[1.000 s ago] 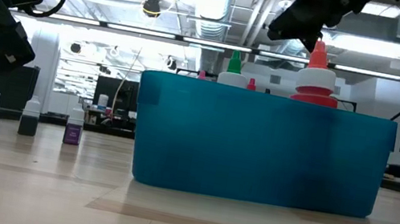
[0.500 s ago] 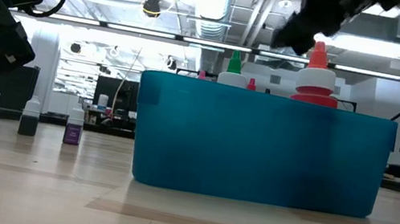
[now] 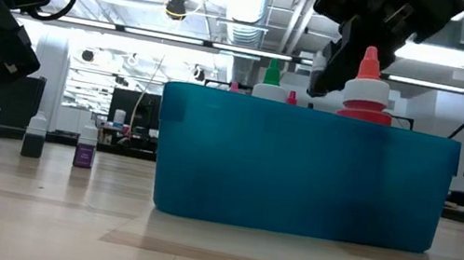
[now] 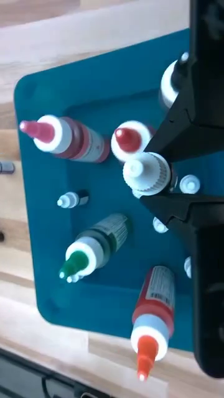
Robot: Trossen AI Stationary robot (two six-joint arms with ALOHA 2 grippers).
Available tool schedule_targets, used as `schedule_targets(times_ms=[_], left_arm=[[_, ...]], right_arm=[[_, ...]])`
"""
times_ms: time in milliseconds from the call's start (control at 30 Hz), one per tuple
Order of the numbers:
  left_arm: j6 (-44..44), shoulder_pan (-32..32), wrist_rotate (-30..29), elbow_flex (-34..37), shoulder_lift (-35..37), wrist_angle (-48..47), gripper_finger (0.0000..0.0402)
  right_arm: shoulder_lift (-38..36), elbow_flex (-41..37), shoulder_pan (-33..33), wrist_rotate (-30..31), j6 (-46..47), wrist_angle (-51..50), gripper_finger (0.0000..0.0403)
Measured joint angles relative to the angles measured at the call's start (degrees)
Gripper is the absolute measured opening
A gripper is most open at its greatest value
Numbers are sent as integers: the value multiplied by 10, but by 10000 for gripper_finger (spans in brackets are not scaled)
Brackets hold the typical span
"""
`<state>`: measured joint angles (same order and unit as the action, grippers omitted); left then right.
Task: Pick & Place food coloring
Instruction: Put the small blue food coloring bottle into the blue bin
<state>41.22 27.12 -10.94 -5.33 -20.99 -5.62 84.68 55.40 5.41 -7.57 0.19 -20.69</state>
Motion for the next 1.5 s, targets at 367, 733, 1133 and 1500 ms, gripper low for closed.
schedule_targets(times_ms=[367, 733, 1133, 1500], left_arm=[[0, 0, 0, 0, 0, -1, 165], [0, 0, 0, 0, 0, -1, 165], [0, 0, 0, 0, 0, -1, 165], [0, 0, 0, 0, 0, -1, 165]], right_arm=[[0, -6, 27, 6, 19, -28, 66], [0, -34, 29, 41, 62, 3, 66], [21, -34, 28, 67, 89, 14, 66], [80, -34, 23, 66, 104, 21, 66]])
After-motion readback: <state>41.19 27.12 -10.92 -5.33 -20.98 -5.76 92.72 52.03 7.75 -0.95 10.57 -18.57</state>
